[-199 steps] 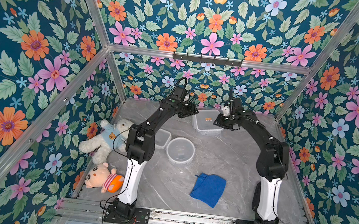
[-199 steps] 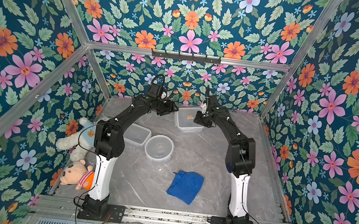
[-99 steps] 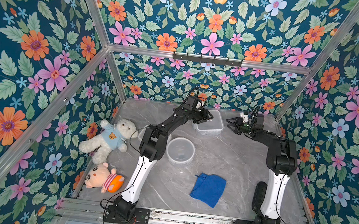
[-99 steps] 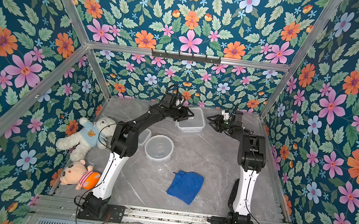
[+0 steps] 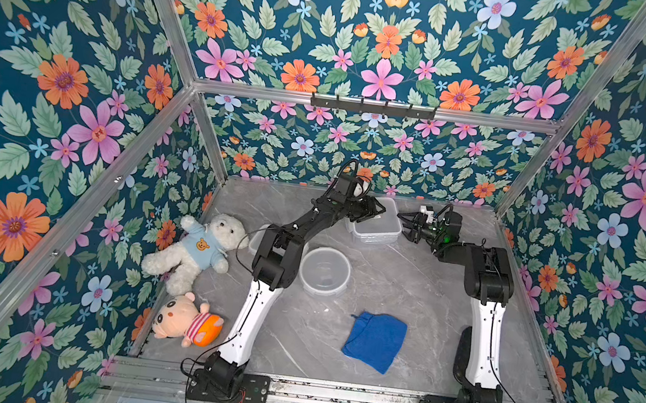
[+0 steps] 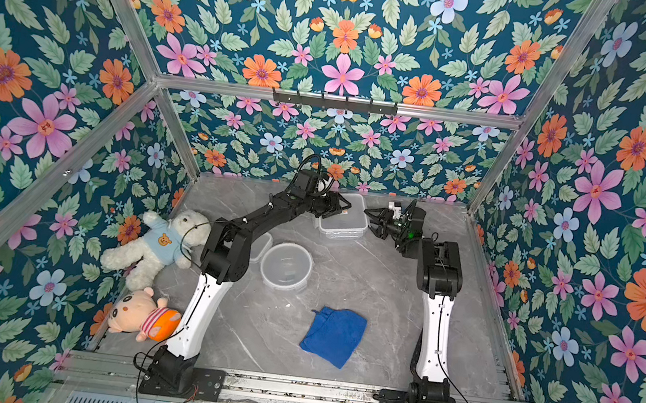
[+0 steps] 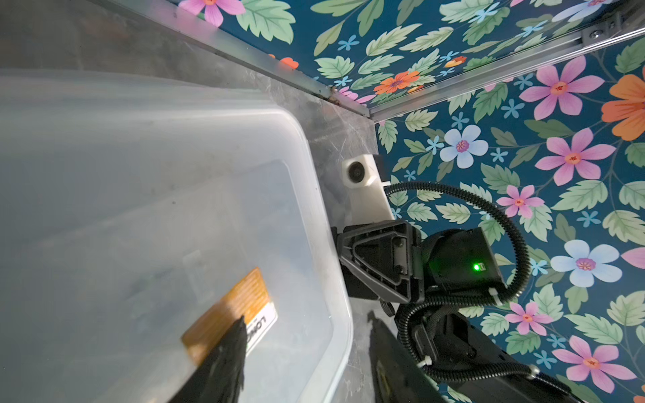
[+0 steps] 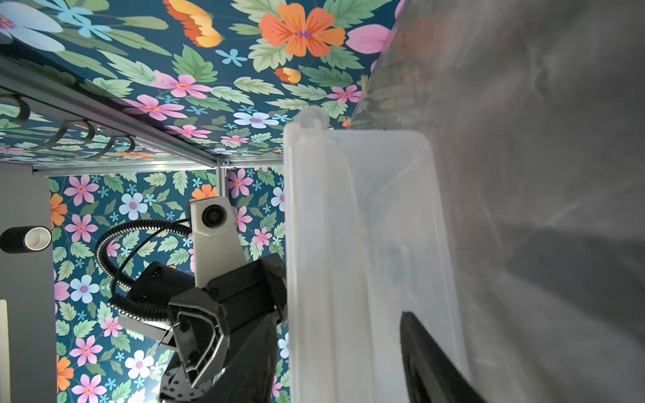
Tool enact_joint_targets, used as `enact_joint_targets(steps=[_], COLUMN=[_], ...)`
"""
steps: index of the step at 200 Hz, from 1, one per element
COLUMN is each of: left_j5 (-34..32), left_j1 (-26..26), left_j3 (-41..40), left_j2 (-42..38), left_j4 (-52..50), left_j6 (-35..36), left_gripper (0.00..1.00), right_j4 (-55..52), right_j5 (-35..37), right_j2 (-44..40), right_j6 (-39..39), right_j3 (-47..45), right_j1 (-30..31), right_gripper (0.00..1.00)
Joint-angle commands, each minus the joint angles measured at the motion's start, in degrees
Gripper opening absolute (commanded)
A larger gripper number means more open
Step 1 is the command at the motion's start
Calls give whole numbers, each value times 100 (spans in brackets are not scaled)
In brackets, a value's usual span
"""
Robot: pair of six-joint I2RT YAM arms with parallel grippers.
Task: Wipe the insides of the lunch boxes
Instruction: Open the lid of the lunch box.
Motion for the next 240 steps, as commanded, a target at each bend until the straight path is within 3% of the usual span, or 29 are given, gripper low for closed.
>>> enact_joint_targets(steps=[1, 50, 129, 155, 174, 195, 240], left_j5=[-289, -279, -243, -234, -217, -172, -115], left_j1=[-3, -3, -3, -3, -3, 1, 110], left_j3=[-74, -121, -241, -241, -239, -234, -311], left_j2=[115, 141, 115, 97, 97, 90, -352], left_j4=[-899, -898, -837, -824, -800, -742, -681], left_j6=[-20, 17, 50, 59, 54, 35, 34], left_gripper=[59, 58, 58, 58, 58, 59, 74], right_j4=[725, 858, -770, -1356, -1681, -2271, -4078], right_j5=[-108, -14, 196, 326, 414, 565, 1037], right_j2=[-35, -498, -770, -875, -1015, -1279, -2185], right_j6=[397, 300, -867, -1375, -1684, -2217, -3511], right_j3=[-33, -368, -394, -355, -355, -395, -256], right_j1=[60, -35, 4, 44, 60, 74, 309], right_gripper=[56, 50, 38, 12, 0, 0, 0])
